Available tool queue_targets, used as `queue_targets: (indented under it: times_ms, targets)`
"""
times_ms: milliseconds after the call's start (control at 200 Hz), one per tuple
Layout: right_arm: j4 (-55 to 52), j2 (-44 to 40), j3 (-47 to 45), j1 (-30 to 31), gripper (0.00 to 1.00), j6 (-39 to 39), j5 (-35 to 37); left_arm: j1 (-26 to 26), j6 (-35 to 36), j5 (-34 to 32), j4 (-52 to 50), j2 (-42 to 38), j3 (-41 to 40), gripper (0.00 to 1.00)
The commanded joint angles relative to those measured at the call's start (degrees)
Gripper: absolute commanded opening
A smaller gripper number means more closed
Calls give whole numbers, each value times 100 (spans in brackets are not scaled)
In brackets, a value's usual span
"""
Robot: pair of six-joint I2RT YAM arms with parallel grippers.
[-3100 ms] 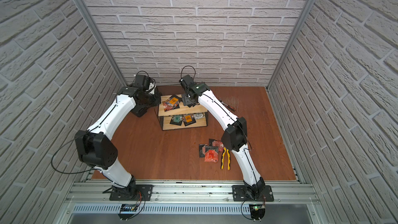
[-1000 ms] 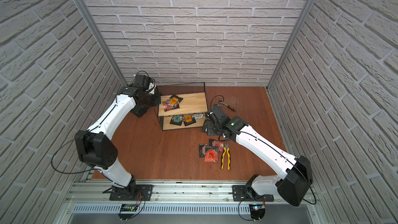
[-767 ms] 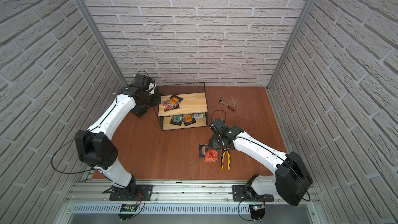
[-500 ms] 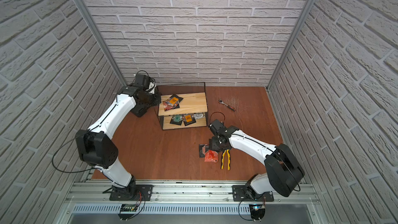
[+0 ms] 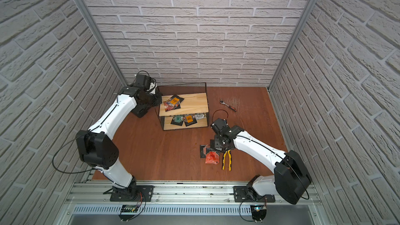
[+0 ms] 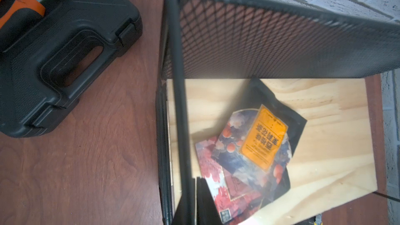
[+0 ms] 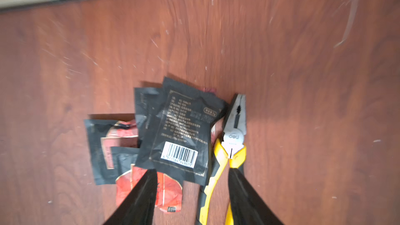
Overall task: Remove the tea bags from the shelf
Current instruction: Place the tea bag at the center of the board, then pick up the tea bag from the shelf.
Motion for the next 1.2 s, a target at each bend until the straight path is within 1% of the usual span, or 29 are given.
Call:
queue_targets:
  times_ms: [0,115,220,285,330,375,520,680,690,855,1015,1195]
  targets:
    - [-280,-309,764,325,62,-357,712,7,34,53,141,91,44,8]
    - [-315,-18,1672,586,66,-732,737,9,38,57,150,88,18,8]
    - [-393,641,2749,840,71,-1024,718,8,29,60,153,80,11,8]
    - [-456,1147,3463,940,82,-1207,641,6,29,52,142,65,11,9]
    - [-522,1512,3957,979,92,-1303,572,9,38,46,133,71,18,8]
    - [-594,1857,4434,1002,95,-1363,523,8,37,48,130,71,21,8]
    - [-541,2817,5602,996,96,-1607,508,15,29,54,148,61,-14,8]
    - [-626,3645,6702,918,96,-1734,476,15,33,60,151,55,-27,8]
    - [-627,3836,6785,905,96,-1737,464,12,36,60,150,55,-16,8]
    - [-522,4537,7533,755,96,-1787,275,21,46,65,148,69,-15,8]
    - [-691,5184,8431,597,96,-1798,73,30,63,64,134,53,-35,8]
    - [-669,5703,8891,489,97,-1863,13,40,64,67,134,51,-29,8]
